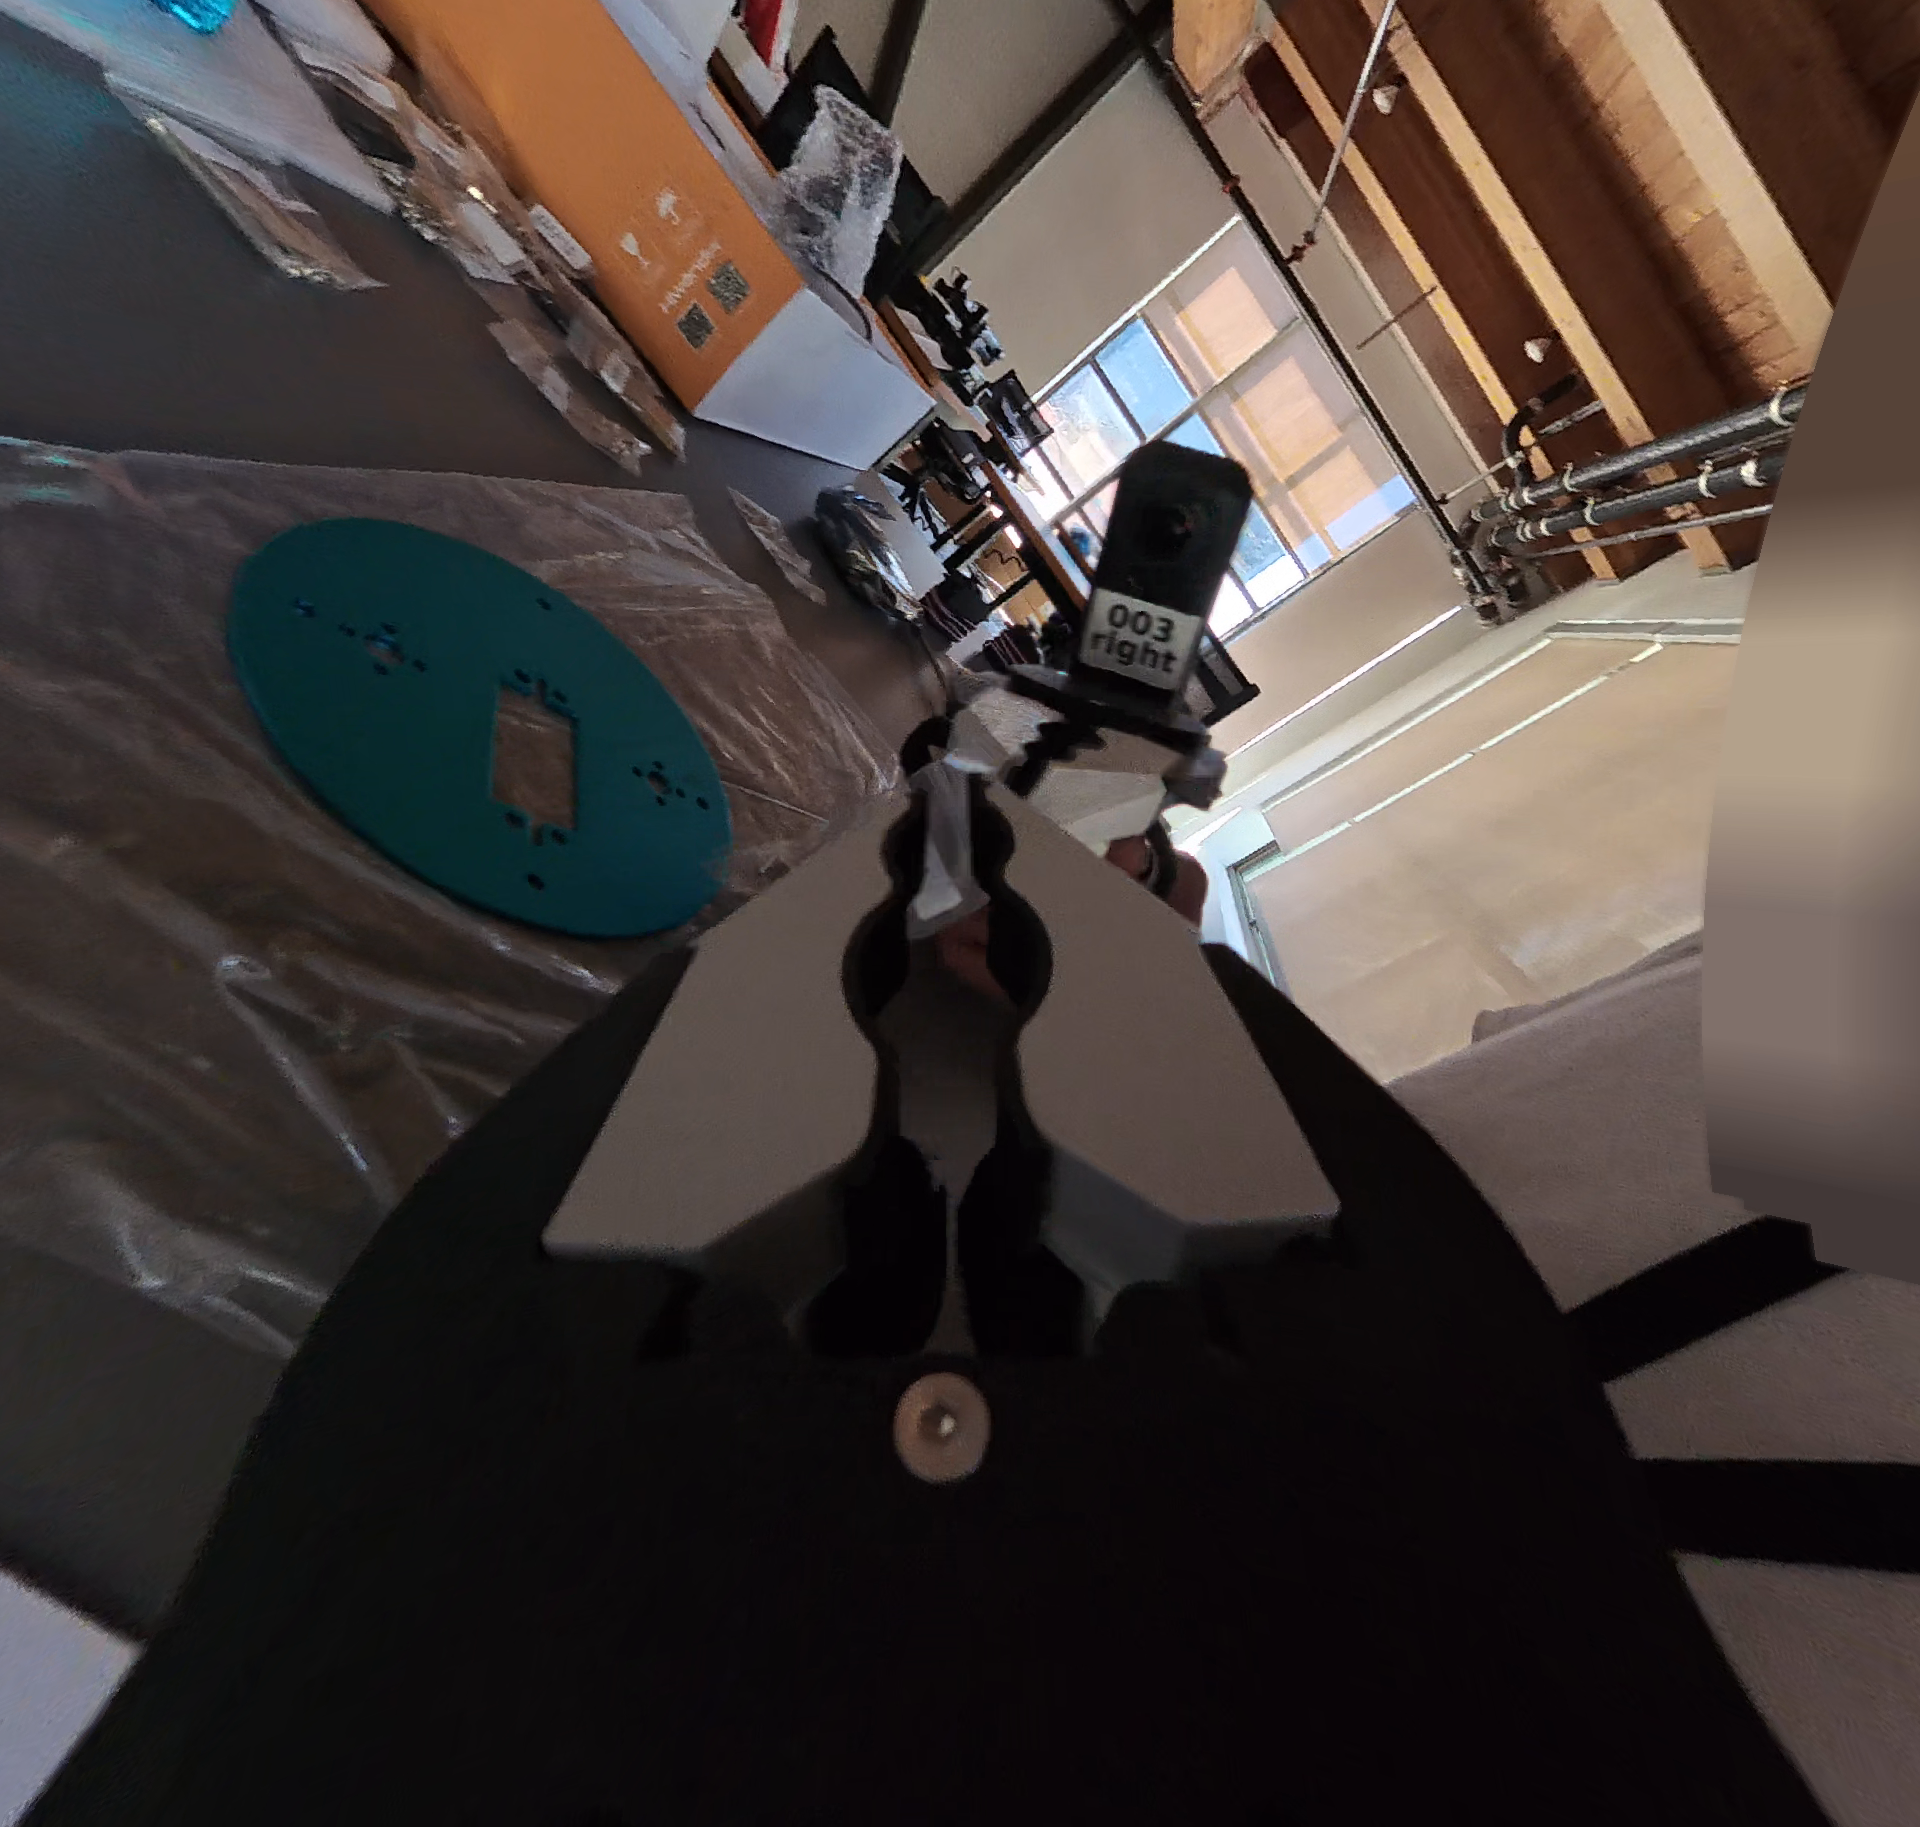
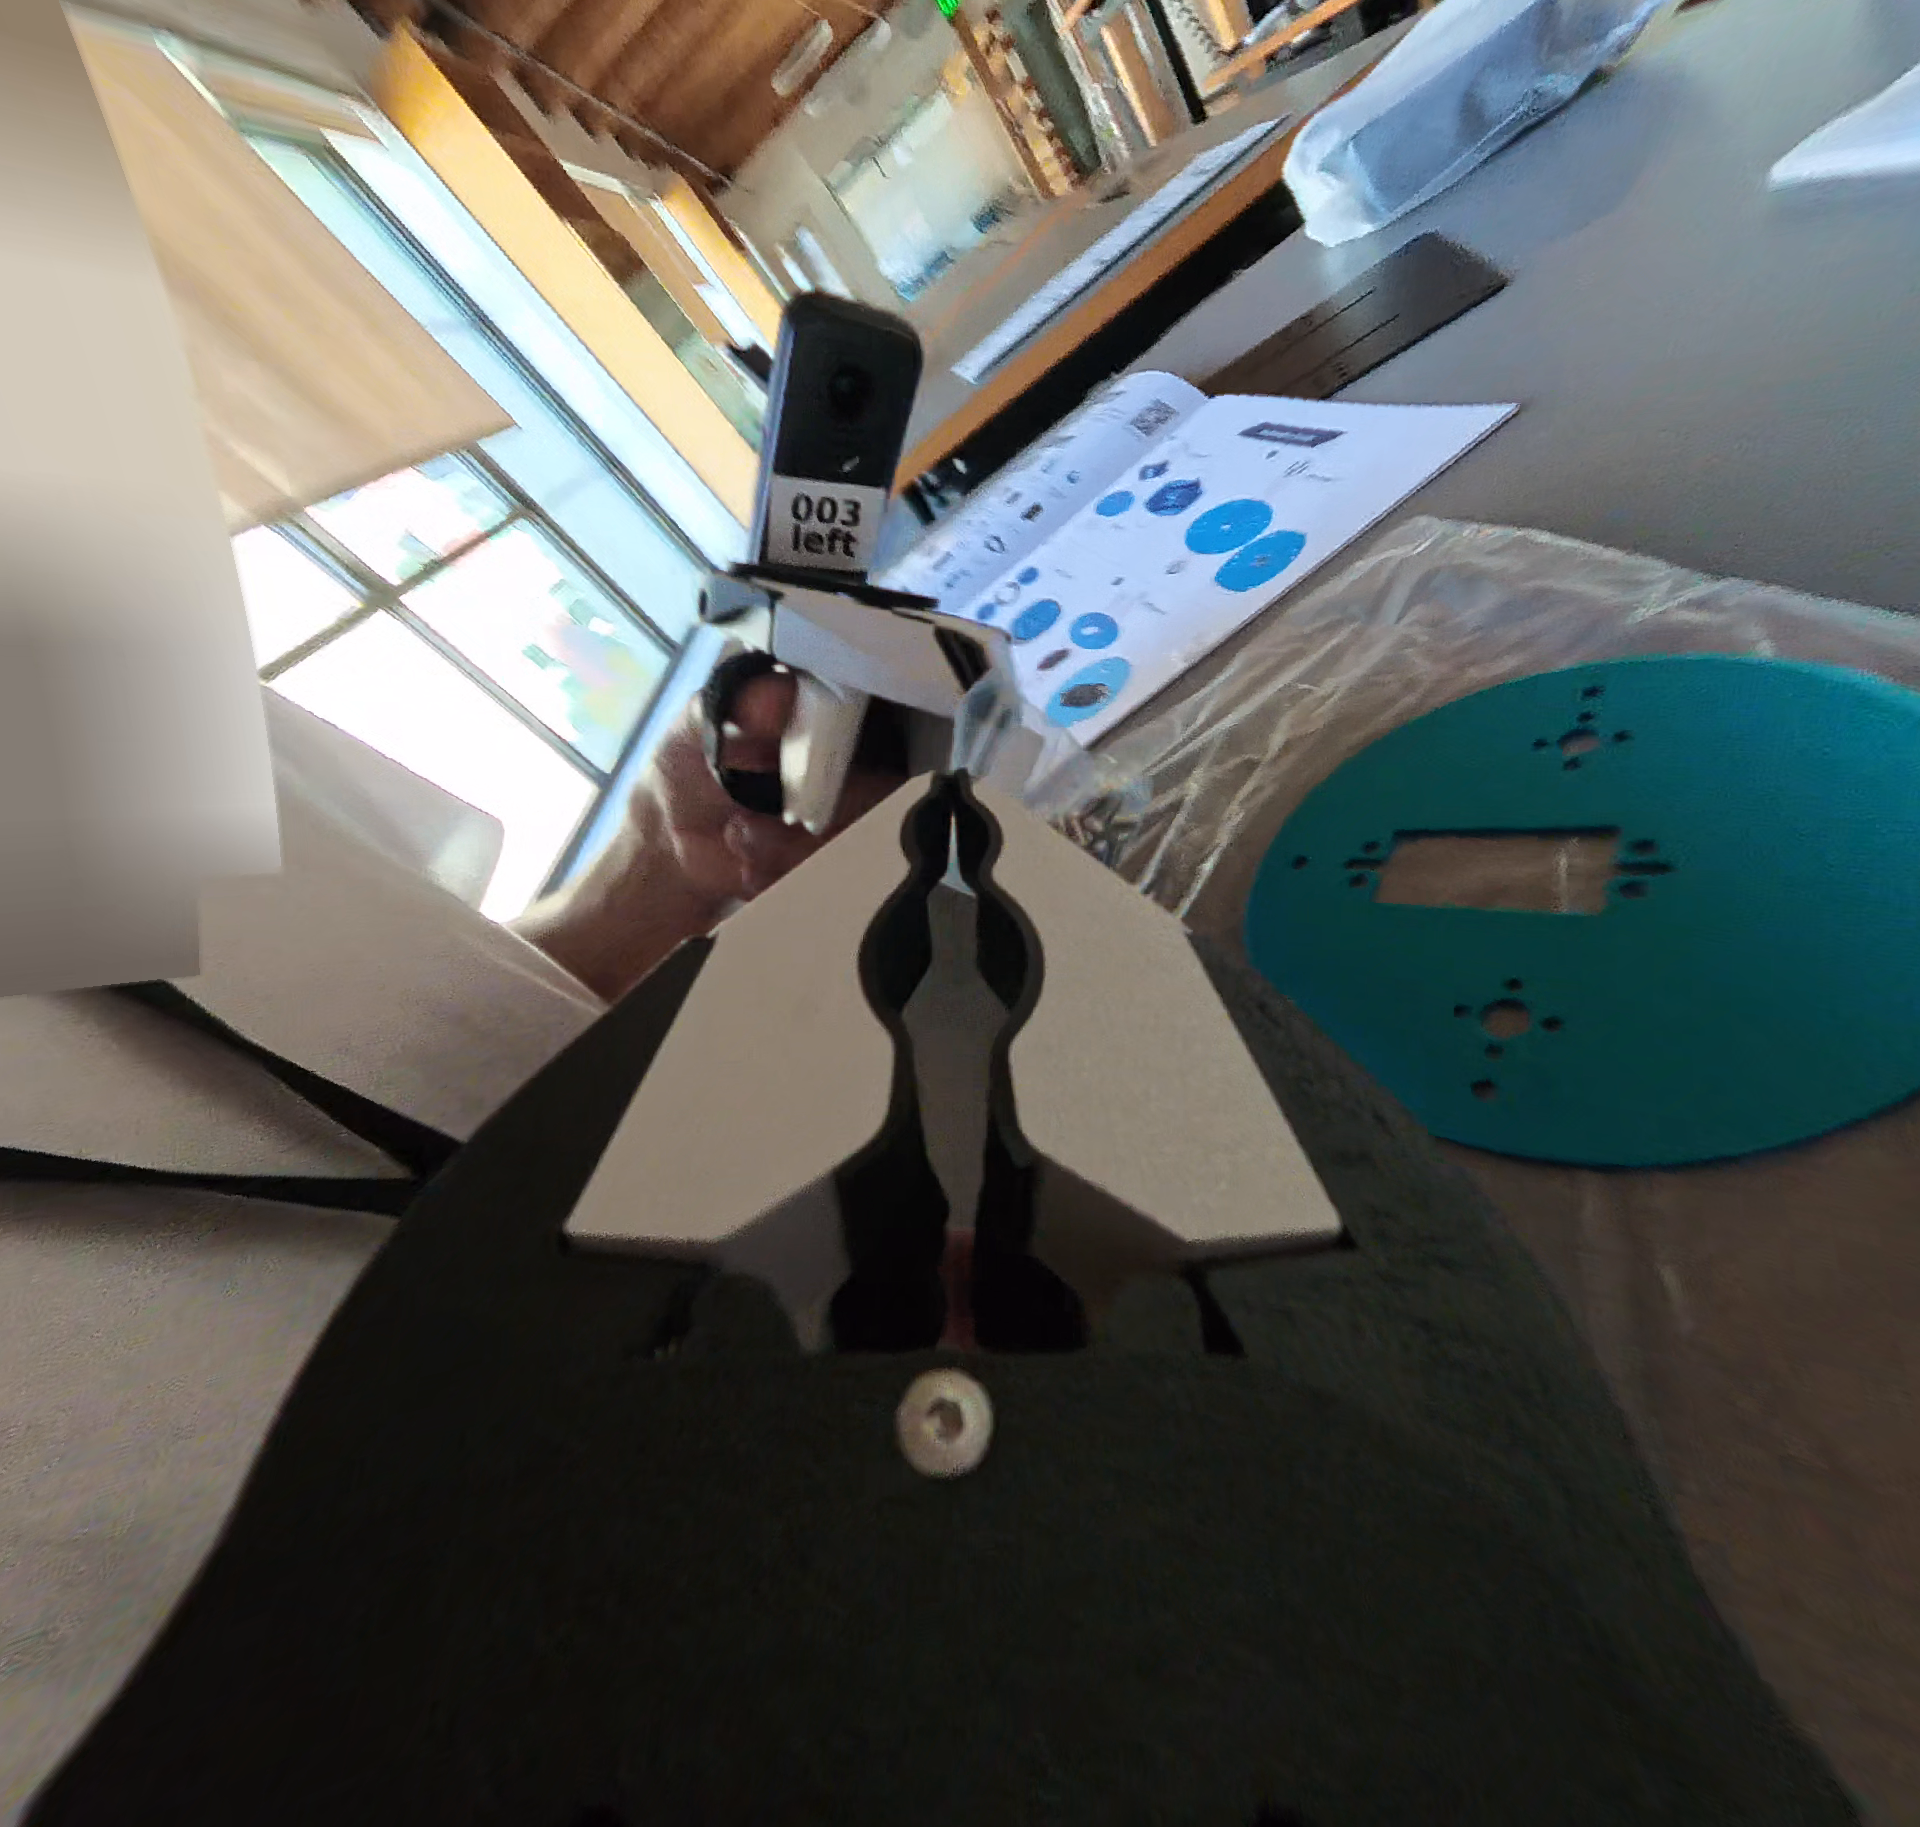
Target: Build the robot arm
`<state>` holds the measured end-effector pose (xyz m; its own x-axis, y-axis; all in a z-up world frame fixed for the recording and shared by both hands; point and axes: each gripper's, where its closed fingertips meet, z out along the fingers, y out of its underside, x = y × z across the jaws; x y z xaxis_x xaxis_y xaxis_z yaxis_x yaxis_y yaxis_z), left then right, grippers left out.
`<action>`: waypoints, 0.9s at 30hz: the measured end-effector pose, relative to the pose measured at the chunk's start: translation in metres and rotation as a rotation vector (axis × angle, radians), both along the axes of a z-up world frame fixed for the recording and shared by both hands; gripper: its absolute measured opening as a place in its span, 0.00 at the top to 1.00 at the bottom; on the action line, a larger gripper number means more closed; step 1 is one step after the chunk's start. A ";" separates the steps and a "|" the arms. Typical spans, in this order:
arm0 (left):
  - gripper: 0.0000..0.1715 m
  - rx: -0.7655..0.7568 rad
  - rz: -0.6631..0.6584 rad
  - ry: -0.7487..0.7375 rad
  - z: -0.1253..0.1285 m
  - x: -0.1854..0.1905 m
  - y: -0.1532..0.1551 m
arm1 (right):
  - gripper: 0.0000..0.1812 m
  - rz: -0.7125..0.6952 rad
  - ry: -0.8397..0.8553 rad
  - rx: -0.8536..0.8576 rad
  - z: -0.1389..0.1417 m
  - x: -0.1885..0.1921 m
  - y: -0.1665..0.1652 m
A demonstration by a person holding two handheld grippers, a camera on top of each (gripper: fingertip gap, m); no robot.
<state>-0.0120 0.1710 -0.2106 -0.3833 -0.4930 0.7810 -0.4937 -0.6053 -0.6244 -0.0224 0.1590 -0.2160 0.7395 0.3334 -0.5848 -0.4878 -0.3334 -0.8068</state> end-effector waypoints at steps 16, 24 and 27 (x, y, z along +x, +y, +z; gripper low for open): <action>0.98 0.644 -0.377 -0.381 0.023 0.003 -0.025 | 1.00 0.454 -0.335 -0.107 0.024 0.005 -0.014; 1.00 0.404 -0.264 -0.409 0.044 0.067 -0.009 | 0.91 0.202 -0.227 0.099 0.039 0.073 -0.011; 1.00 0.338 -0.253 -0.410 0.036 0.072 -0.012 | 0.92 0.105 -0.146 0.200 0.049 0.089 -0.011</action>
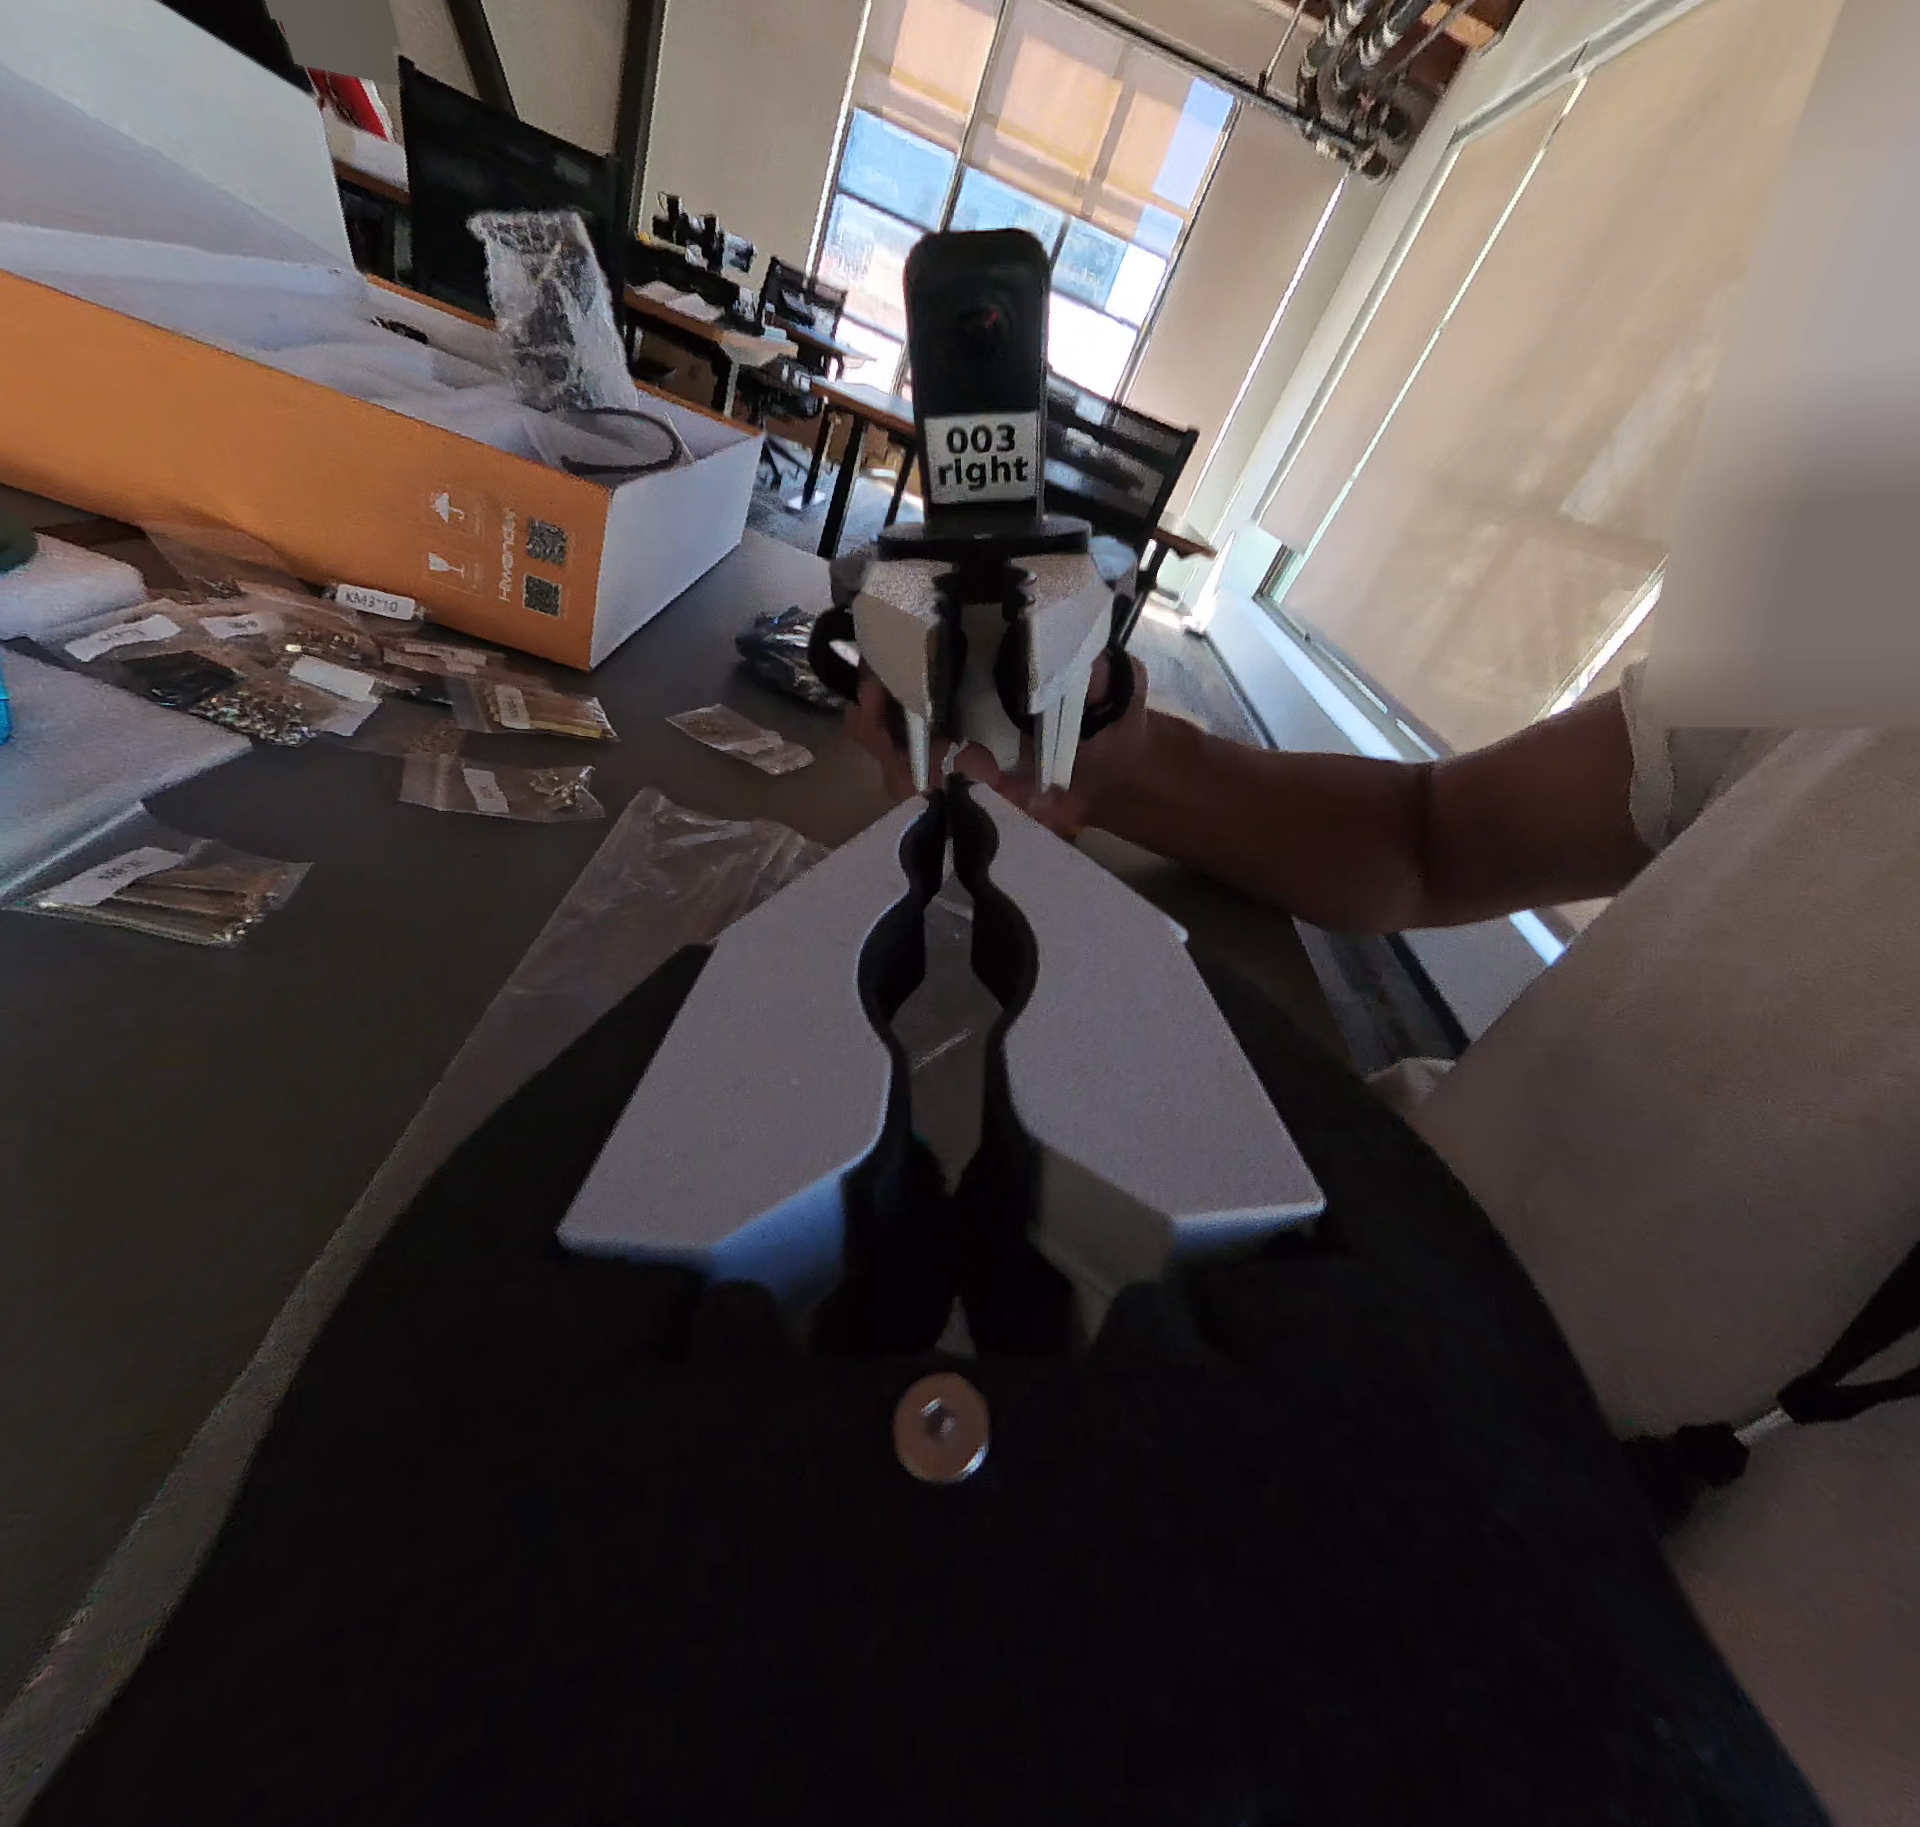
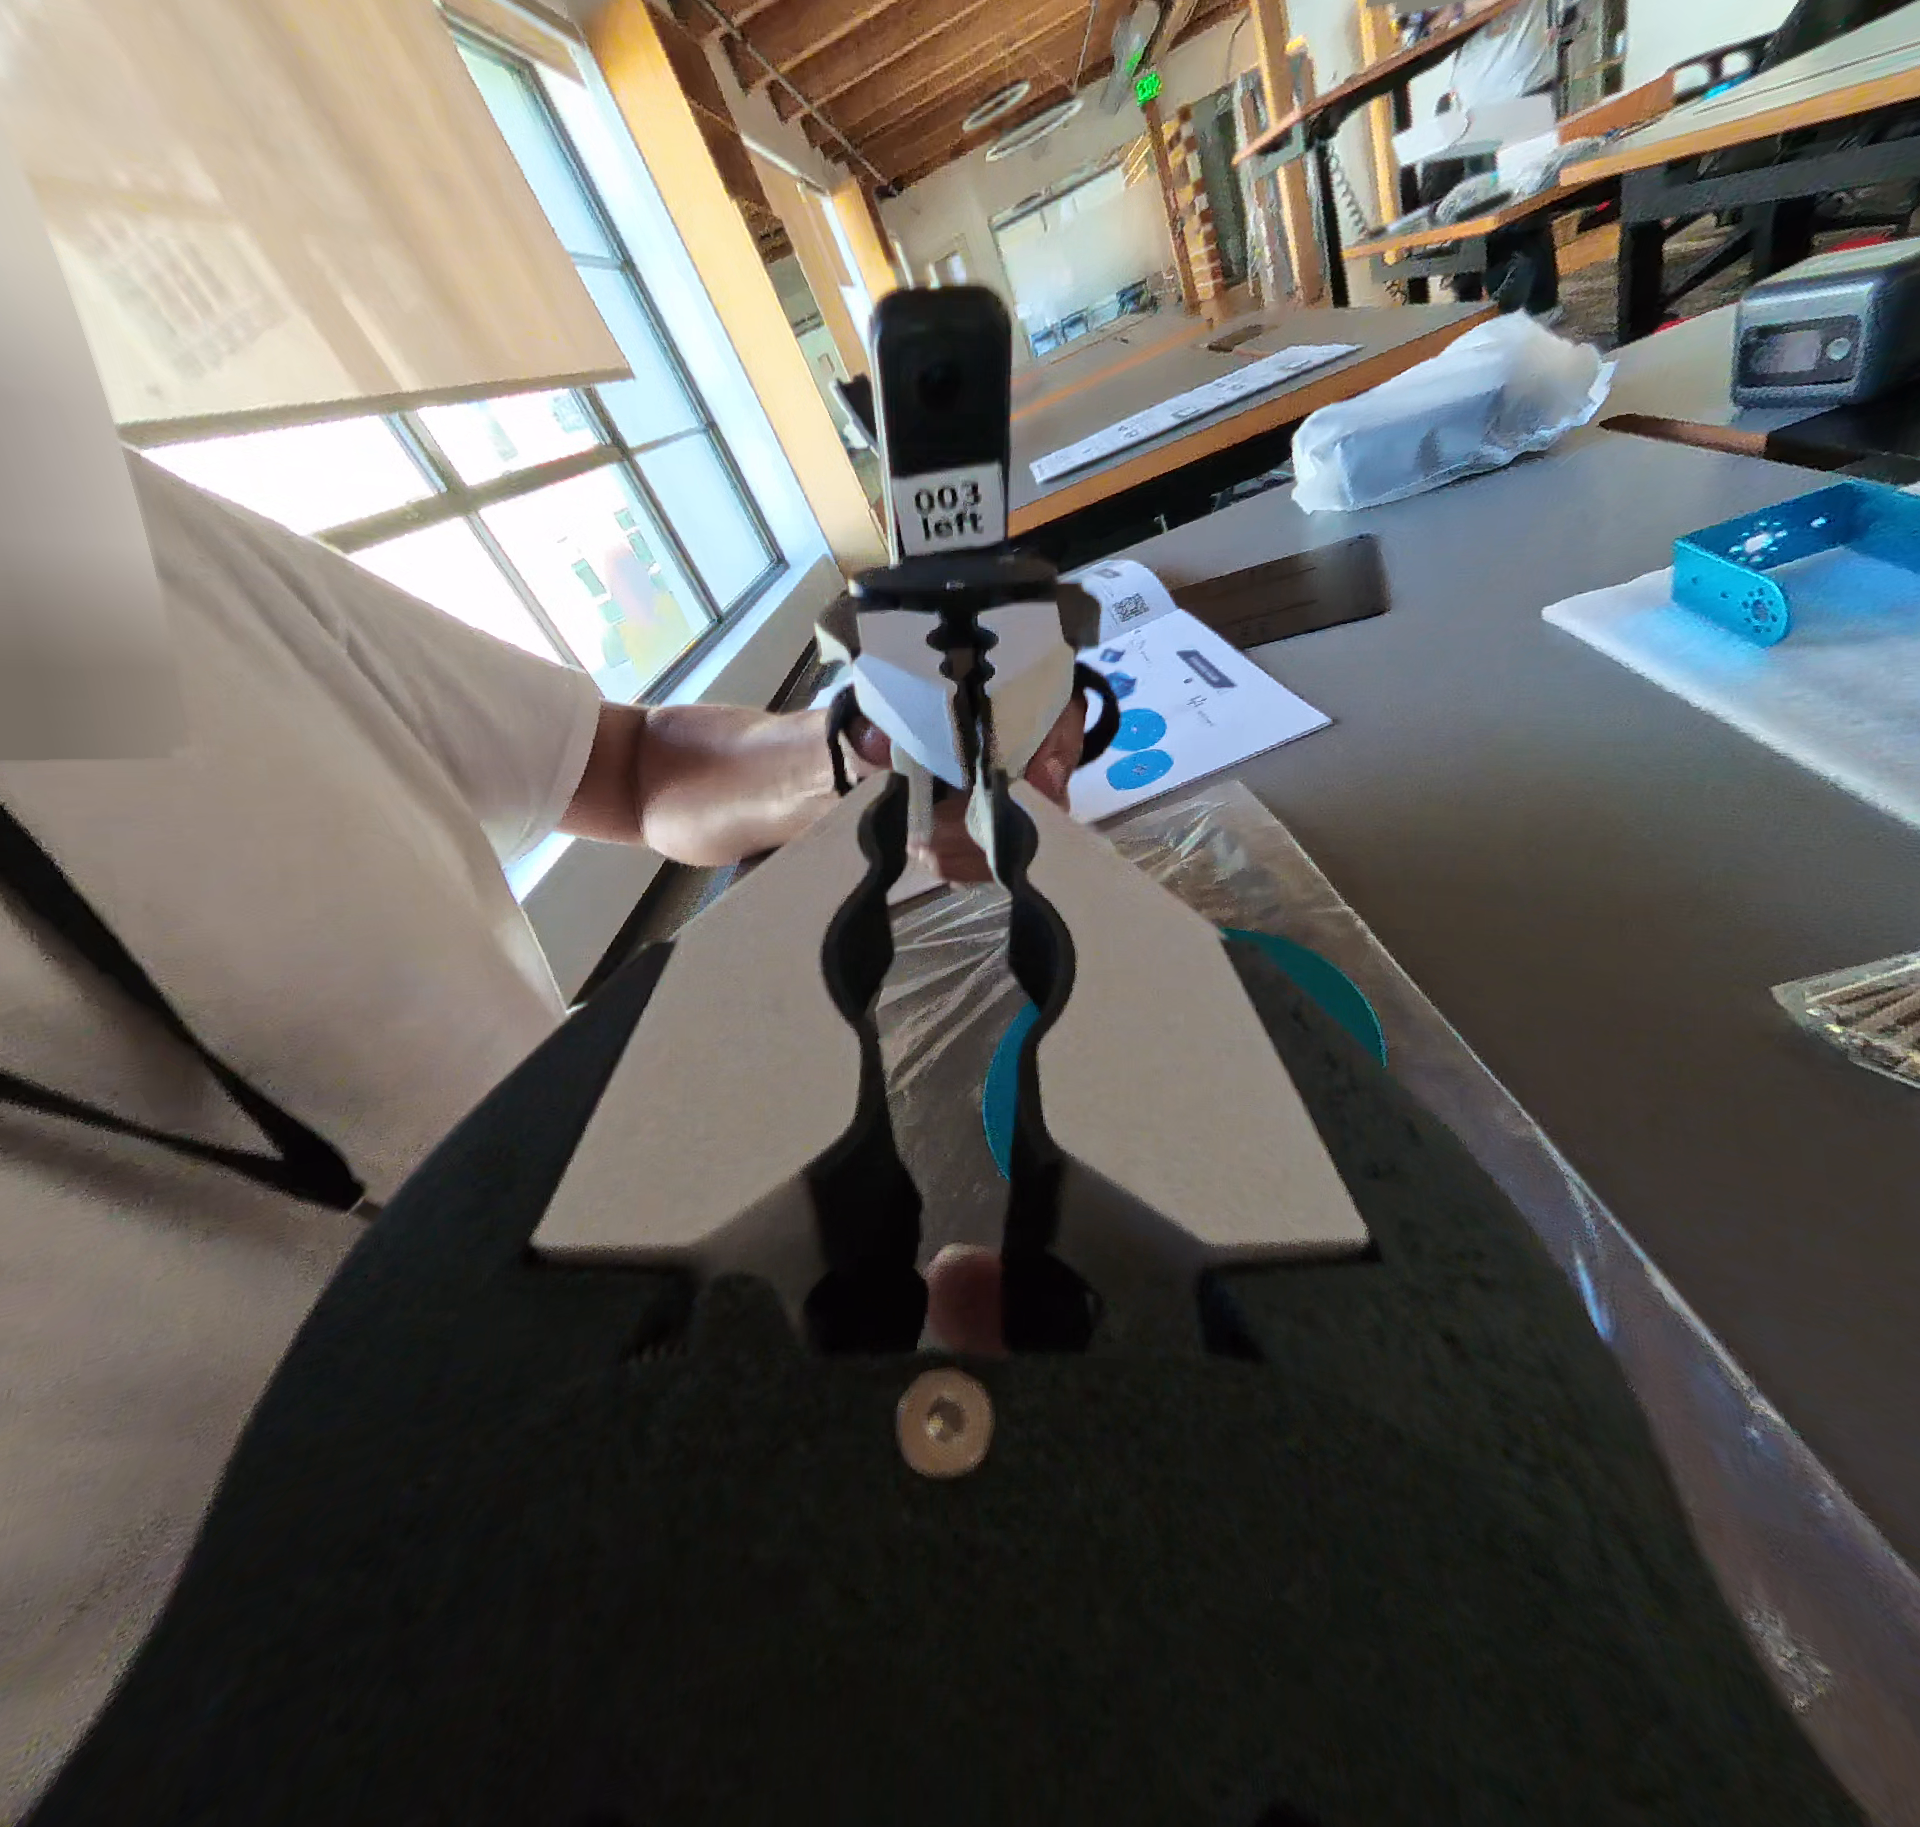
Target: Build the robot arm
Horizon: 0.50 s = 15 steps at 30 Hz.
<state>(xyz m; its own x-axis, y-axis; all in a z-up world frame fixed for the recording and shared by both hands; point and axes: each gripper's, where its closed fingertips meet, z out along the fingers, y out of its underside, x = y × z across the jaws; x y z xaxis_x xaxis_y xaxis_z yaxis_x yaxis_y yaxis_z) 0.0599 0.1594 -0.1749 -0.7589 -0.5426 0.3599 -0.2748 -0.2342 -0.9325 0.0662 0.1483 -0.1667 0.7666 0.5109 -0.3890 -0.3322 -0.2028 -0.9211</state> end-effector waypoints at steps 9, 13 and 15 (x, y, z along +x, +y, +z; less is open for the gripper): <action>1.00 -0.017 0.045 -0.033 0.001 -0.003 -0.004 | 1.00 0.013 -0.097 -0.013 -0.017 -0.008 0.005; 1.00 -0.015 0.043 -0.030 -0.002 -0.007 -0.001 | 0.99 0.035 -0.078 -0.002 -0.014 -0.015 0.005; 1.00 0.000 0.045 -0.036 -0.005 -0.009 0.001 | 0.98 0.032 -0.063 0.003 -0.012 -0.014 0.005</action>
